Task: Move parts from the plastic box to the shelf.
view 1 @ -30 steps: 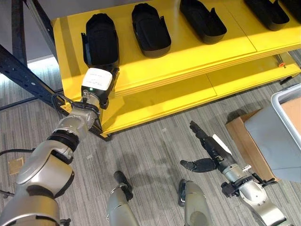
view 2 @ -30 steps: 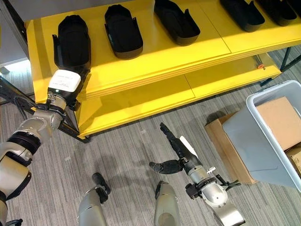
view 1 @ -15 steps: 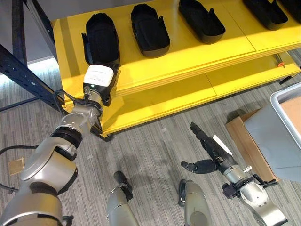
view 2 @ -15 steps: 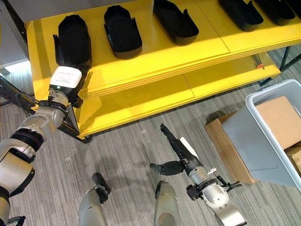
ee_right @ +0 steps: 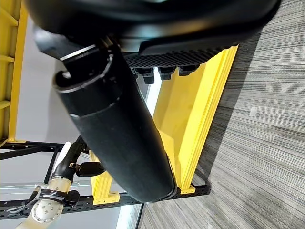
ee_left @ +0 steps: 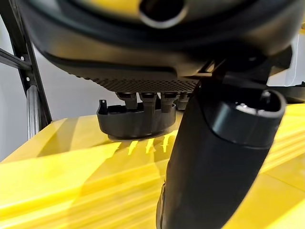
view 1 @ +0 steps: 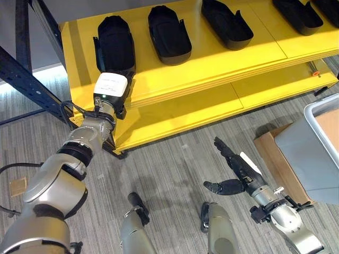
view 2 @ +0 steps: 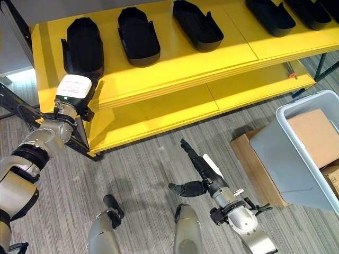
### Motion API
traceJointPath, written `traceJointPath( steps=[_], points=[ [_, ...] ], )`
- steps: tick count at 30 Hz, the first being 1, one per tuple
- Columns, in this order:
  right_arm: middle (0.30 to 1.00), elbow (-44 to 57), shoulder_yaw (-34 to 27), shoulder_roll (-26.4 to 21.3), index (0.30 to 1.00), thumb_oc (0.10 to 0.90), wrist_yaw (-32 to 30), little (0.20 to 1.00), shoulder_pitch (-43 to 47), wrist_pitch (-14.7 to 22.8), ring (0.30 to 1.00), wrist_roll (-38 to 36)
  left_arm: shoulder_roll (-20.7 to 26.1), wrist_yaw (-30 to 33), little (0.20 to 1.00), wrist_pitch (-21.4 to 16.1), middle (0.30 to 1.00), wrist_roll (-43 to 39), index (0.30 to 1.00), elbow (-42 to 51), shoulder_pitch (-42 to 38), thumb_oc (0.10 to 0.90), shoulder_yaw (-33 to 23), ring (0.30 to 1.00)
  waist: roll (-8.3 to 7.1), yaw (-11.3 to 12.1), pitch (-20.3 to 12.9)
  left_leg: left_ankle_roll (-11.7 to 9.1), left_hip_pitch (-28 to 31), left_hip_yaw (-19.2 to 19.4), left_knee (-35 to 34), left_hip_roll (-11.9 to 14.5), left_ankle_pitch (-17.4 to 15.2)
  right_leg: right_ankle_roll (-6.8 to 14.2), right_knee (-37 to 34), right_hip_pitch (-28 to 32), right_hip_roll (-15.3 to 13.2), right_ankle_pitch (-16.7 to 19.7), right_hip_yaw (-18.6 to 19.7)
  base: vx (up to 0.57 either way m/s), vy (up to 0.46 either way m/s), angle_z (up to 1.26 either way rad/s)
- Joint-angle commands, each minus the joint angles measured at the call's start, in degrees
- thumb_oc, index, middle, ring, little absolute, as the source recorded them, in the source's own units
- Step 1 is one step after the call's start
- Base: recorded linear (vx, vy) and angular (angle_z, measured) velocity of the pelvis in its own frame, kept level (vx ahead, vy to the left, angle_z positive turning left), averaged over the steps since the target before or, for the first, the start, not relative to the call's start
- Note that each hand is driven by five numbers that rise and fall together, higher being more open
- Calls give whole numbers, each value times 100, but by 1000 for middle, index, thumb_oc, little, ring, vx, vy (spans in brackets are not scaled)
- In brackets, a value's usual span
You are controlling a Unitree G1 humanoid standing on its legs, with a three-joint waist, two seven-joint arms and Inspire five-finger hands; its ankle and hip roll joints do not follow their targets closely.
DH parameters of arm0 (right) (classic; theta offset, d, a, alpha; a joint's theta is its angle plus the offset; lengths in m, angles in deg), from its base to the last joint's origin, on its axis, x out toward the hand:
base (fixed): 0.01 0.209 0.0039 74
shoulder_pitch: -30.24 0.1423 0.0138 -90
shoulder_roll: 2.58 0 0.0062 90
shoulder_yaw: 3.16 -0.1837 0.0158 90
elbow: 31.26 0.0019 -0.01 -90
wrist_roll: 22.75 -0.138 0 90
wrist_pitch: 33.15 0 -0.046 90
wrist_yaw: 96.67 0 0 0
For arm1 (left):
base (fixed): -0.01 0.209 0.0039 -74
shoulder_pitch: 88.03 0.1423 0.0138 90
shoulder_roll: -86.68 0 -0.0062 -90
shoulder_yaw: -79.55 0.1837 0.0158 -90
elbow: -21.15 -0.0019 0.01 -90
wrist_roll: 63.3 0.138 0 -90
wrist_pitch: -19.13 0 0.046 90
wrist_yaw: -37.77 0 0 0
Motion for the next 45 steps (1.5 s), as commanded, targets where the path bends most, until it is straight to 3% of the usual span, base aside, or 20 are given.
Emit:
traceJointPath(
  steps=[1, 14, 25, 28, 35, 36, 38, 45],
  points=[
    [1000, 500, -412, 24, 1000, 900, -94, 1000, 254, 627, 1000, -71, 522, 334, 1000, -174, 1000, -435, 1000, 724, -437, 900, -770, 1000, 63, -40, -283, -562, -261, -651, 837, 414, -573, -130, -1003, 812, 257, 307, -20, 0, 0, 0],
    [1000, 425, -563, 138, 1000, 900, -126, 1000, 261, 568, 1000, 45, 992, 297, 1000, -295, 1000, -410, 1000, 2307, 677, 900, -1712, 1000, 90, 73, -282, -550, -230, -687, 837, 382, -597, -170, -978, 856, 265, 267, -37, 0, -3, 1],
    [1000, 403, -536, 154, 1000, 900, -91, 1000, 303, 555, 1000, 39, 935, 377, 1000, -448, 1000, -816, 1000, 2501, 867, 900, -2032, 1000, 107, 64, -318, -557, -192, -669, 786, 384, -583, -154, -1073, 893, 259, 320, -40, 0, 0, 0],
    [1000, 392, -490, 159, 1000, 900, -82, 1000, 335, 548, 1000, 19, 819, 369, 1000, -600, 1000, -1303, 1000, 2602, 960, 900, -2184, 1000, 121, 64, -331, -550, -179, -675, 780, 373, -580, -157, -1107, 911, 261, 336, -29, 0, 0, 0],
    [1000, 268, -568, 359, 1000, 900, -227, 1000, 384, 522, 1000, 19, 40, 148, 1000, -1297, 1000, -3714, 1000, 3515, 2334, 900, -3056, 1000, 167, 129, -416, -578, 79, -635, 560, 348, -465, -173, -1303, 1123, 304, 430, -35, 0, 0, 0],
    [1000, 269, -557, 349, 1000, 900, -228, 1000, 378, 523, 1000, 20, 47, 126, 1000, -1299, 1000, -3738, 1000, 3533, 2367, 900, -3080, 1000, 172, 122, -419, -580, 96, -629, 549, 349, -460, -174, -1315, 1136, 308, 436, -33, -3, -11, -3],
    [1000, 197, -568, 459, 1000, 900, -348, 1000, 394, 489, 1000, 95, -419, -110, 1000, -1549, 1000, -4805, 1000, 4095, 3253, 900, -3364, 1000, 209, 157, -475, -609, 275, -632, 384, 351, -362, -195, -1468, 1317, 372, 474, -31, -1, -16, -2],
    [1000, 115, -572, 462, 1000, 900, -258, 1000, 420, 424, 1000, 320, -1148, -969, 1000, -1622, 1000, -6068, 1000, 4939, 4924, 900, -3626, 1000, 282, 242, -757, -705, 860, -608, -324, 278, 52, -164, -2035, 1854, 555, 583, -28, 8, -35, -4]
  ],
)
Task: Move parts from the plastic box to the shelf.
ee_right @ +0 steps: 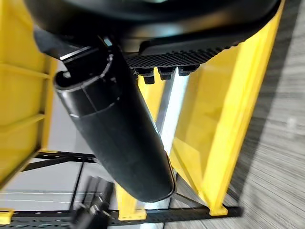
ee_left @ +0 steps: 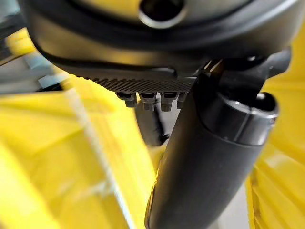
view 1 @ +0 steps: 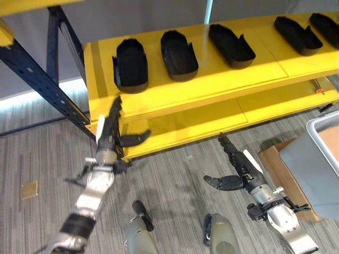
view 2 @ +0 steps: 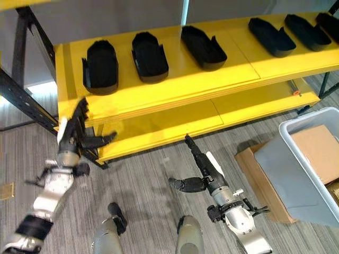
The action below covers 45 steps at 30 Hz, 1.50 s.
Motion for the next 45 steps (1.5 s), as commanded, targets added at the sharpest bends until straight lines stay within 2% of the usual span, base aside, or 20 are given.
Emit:
traceJointPath(
  steps=[1, 6, 11, 13, 15, 18, 20, 21, 22, 23, 26, 28, 30, 32, 34, 38, 39, 41, 43, 45],
  points=[
    [1000, 164, -324, -59, 1000, 900, -18, 1000, 371, 464, 1000, 150, -118, -397, 1000, -729, 1000, -573, 1000, 599, -246, 900, -334, 1000, 79, -45, -514, -558, -3, -702, 204, 304, -77, -142, -1483, 1016, 419, 502, 82, 27, -33, 5],
    [1000, 283, -339, -91, 1000, 900, 187, 1000, 218, 500, 1000, 176, -441, -829, 1000, -618, 1000, -847, 1000, 1009, 592, 900, -415, 1000, 96, 37, -813, -634, 575, -609, -406, 340, 228, -149, -1879, 1526, 542, 543, 14, 19, -49, -4],
    [1000, 427, -336, -147, 1000, 900, 312, 1000, 64, 541, 1000, 143, -610, -1013, 1000, -552, 1000, -919, 1000, 1188, 1059, 900, -413, 1000, 101, 76, -953, -698, 814, -646, -539, 438, 411, -251, -1873, 1756, 720, 413, -35, -4, -86, 4],
    [1000, 504, -242, -204, 1000, 900, 428, 1000, -3, 592, 1000, 95, -763, -1128, 1000, -541, 1000, -1054, 1000, 1148, 1332, 900, -383, 1000, 100, 128, -956, -705, 983, -780, -604, 543, 577, -397, -1618, 1753, 902, 208, 15, -101, -148, -1],
    [1000, 647, -195, -321, 1000, 900, 569, 1000, -124, 664, 1000, 44, -890, -1269, 1000, -482, 1000, -1333, 1000, 1158, 1618, 900, -333, 1000, 154, 187, -876, -664, 1123, -916, -704, 792, 949, -615, -1323, 1672, 1231, 122, -2, -158, -224, -14],
    [1000, 718, -187, -390, 1000, 900, 650, 1000, -235, 668, 1000, 21, -938, -1363, 1000, -433, 1000, -1348, 1000, 1231, 1834, 900, -310, 1000, 184, 220, -858, -728, 1286, -973, -834, 947, 1162, -687, -1230, 1683, 1404, 72, 4, -80, -197, -10],
    [1000, 817, -287, -483, 1000, 900, 829, 1000, -510, 742, 1000, -108, -1023, -1623, 1000, -345, 1000, -1478, 1000, 1274, 2177, 900, -196, 1000, 242, 284, -860, -849, 1389, -1097, -1196, 1191, 1594, -818, -1234, 1679, 1724, 52, -28, -122, -250, -15],
    [1000, 817, -287, -483, 1000, 900, 829, 1000, -511, 742, 1000, -108, -1023, -1623, 1000, -345, 1000, -1478, 1000, 1274, 2177, 900, -196, 1000, 243, 284, -860, -849, 1389, -1097, -1197, 1191, 1595, -818, -1235, 1680, 1725, 53, -29, -131, -238, 3],
    [1000, 737, -355, -558, 1000, 900, 813, 1000, -556, 757, 1000, -91, -1007, -1681, 1000, -313, 1000, -1448, 1000, 1152, 2121, 900, -94, 1000, 179, 279, -815, -982, 1310, -1014, -1079, 1111, 1619, -845, -1313, 1744, 1731, 53, -121, -60, -124, 33],
    [1000, 731, -362, -558, 1000, 900, 813, 1000, -559, 763, 1000, -92, -1009, -1685, 1000, -317, 1000, -1449, 1000, 1139, 2110, 900, -85, 1000, 165, 268, -808, -989, 1296, -1043, -1039, 1089, 1585, -837, -1313, 1764, 1711, 31, -131, -153, -204, 61],
    [1000, 622, -486, -592, 1000, 900, 867, 1000, -704, 761, 1000, -193, -1008, -1803, 1000, -297, 1000, -1475, 1000, 1040, 2118, 900, -13, 1000, -31, 284, -724, -666, 947, -896, 172, 602, 651, -792, -2130, 1923, 1543, 548, -325, -184, -131, 37],
    [1000, 546, -562, -545, 1000, 900, 827, 1000, -705, 761, 1000, -254, -935, -1824, 1000, -303, 1000, -1457, 1000, 1058, 2062, 900, 15, 1000, -80, 198, -752, -585, 929, -554, 560, 521, 307, -743, -2536, 1983, 1497, 757, -428, -128, -40, 15],
    [1000, 537, -637, -439, 1000, 900, 841, 1000, -769, 734, 1000, -274, -895, -1877, 1000, -274, 1000, -1357, 1000, 1007, 2101, 900, 111, 1000, -52, 161, -861, -466, 1234, -352, 585, 117, -212, -594, -3088, 2223, 1435, 1021, -427, 21, 114, 60],
    [1000, 518, -711, -358, 1000, 900, 816, 1000, -850, 721, 1000, -244, -924, -1937, 1000, -203, 1000, -1369, 1000, 1011, 2144, 900, 175, 1000, 16, 63, -976, -530, 1603, -24, -91, 63, -209, -456, -3280, 2268, 1356, 1135, -450, 81, 241, 23],
    [1000, 368, -805, -209, 1000, 900, 644, 1000, -884, 689, 1000, -221, -847, -1961, 1000, -203, 1000, -1347, 1000, 968, 1970, 900, 317, 1000, 28, -41, -1036, -539, 2002, 265, -939, -187, -209, -238, -3323, 2123, 1089, 1370, -437, 15, 326, 45],
    [1000, 155, -834, -15, 1000, 900, 514, 1000, -929, 638, 1000, -252, -800, -1877, 1000, -252, 1000, -1145, 1000, 856, 1808, 900, 490, 1000, 3, -104, -1083, -404, 2300, 239, -1542, -628, -324, 6, -3381, 2029, 742, 1657, -482, 44, 260, -5],
    [1000, -23, -782, 132, 1000, 900, 445, 1000, -887, 600, 1000, -351, -827, -1786, 1000, -279, 1000, -1060, 1000, 756, 1669, 900, 559, 1000, -13, -146, -1095, -325, 2356, 198, -1801, -844, -356, 113, -3397, 1928, 590, 1765, -497, 22, 296, 14],
    [1000, -130, -729, 221, 1000, 900, 416, 1000, -849, 574, 1000, -444, -866, -1728, 1000, -288, 1000, -1032, 1000, 692, 1607, 900, 584, 1000, -26, -168, -1108, -272, 2388, 199, -1921, -954, -402, 170, -3394, 1866, 508, 1824, -477, 7, 179, 24],
    [1000, -275, -584, 321, 1000, 900, 341, 1000, -703, 529, 1000, -477, -911, -1552, 1000, -356, 1000, -863, 1000, 528, 1426, 900, 598, 1000, -75, -186, -1138, -155, 2422, 161, -2083, -1187, -511, 306, -3420, 1720, 324, 1977, -406, 4, 165, 0],
    [1000, -314, -529, 347, 1000, 900, 321, 1000, -634, 520, 1000, -481, -941, -1521, 1000, -367, 1000, -843, 1000, 480, 1372, 900, 601, 1000, -105, -198, -1144, -110, 2407, 155, -2100, -1245, -578, 334, -3418, 1666, 278, 2022, -359, -3, 128, -29]
  ],
)
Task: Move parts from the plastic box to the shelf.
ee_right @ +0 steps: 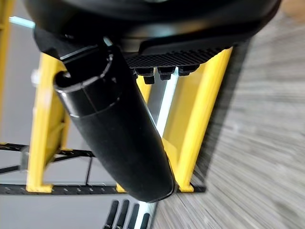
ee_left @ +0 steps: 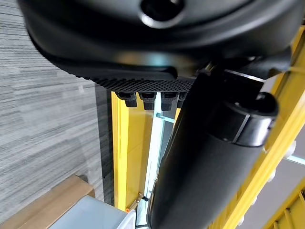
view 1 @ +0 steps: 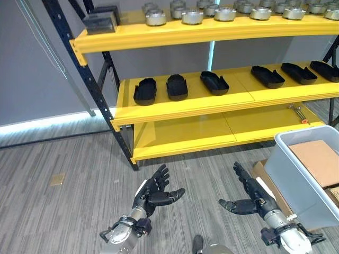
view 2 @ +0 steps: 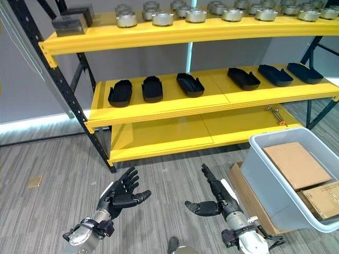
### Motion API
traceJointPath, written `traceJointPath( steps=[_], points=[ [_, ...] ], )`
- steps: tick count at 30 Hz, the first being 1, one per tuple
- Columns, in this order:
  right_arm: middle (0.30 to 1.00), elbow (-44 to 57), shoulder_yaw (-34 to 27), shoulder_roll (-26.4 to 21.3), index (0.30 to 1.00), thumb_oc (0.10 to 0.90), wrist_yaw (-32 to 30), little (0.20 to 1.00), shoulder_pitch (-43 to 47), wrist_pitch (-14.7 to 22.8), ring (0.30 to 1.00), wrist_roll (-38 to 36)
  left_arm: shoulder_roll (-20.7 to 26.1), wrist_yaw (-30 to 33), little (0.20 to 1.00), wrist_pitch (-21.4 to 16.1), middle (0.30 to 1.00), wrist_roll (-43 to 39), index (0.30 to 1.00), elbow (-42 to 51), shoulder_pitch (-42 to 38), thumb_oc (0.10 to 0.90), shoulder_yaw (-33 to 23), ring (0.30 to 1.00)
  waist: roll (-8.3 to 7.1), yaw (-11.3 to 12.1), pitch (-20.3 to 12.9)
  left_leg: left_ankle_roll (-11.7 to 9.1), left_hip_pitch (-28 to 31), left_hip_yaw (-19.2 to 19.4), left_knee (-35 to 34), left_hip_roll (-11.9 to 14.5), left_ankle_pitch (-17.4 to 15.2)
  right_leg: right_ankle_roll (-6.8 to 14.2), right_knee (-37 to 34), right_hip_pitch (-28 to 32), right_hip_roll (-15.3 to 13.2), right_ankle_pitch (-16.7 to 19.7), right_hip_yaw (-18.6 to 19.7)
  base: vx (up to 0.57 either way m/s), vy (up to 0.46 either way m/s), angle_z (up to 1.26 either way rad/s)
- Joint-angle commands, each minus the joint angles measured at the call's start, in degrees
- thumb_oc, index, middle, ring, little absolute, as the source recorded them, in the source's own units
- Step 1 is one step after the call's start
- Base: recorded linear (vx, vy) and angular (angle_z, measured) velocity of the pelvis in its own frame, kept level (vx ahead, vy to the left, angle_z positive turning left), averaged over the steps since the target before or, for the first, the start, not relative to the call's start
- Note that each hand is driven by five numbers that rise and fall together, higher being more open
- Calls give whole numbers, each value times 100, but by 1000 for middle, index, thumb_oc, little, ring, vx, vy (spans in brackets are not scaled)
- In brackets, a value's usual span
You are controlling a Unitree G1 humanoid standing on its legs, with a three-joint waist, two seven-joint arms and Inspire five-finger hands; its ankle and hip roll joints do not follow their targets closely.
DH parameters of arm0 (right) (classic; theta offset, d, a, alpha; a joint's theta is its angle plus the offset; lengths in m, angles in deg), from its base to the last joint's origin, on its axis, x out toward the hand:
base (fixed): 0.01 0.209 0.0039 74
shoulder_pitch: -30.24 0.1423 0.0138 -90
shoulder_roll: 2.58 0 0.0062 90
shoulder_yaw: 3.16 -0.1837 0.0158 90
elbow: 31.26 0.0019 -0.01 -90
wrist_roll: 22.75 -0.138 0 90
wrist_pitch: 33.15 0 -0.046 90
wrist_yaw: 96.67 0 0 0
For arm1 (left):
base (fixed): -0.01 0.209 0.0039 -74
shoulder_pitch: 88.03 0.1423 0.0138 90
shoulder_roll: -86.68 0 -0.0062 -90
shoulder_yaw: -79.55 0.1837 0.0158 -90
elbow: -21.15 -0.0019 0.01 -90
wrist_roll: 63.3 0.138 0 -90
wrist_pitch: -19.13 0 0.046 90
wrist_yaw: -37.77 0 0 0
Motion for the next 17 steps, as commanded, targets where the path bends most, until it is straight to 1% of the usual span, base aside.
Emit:
traceJointPath(
  steps=[1, 8, 17],
  points=[
    [1000, 500, 33, 93, 1000, 900, -168, 1000, 452, 477, 1000, -371, -3, 142, 1000, -723, 1000, 234, 1000, 429, -257, 900, -334, 1000, -165, -113, -367, 140, -281, -137, -18, -152, 123, 550, -232, 736, -923, 577, 134, 13, 131, -11],
    [1000, 366, 136, 170, 1000, 900, -164, 1000, 470, 444, 1000, -425, -67, 228, 1000, -756, 1000, 287, 1000, 415, -192, 900, -468, 1000, -287, -118, -456, 232, -227, -121, -22, -248, 22, 575, -199, 712, -993, 594, 217, 23, 37, 1],
    [1000, 359, 194, 125, 1000, 900, -92, 1000, 397, 463, 1000, -505, -115, 238, 1000, -749, 1000, 287, 1000, 410, -34, 900, -592, 1000, -317, -120, -550, 189, -187, -111, -25, -172, 64, 548, -324, 822, -928, 594, 189, 17, -14, -6]
  ],
)
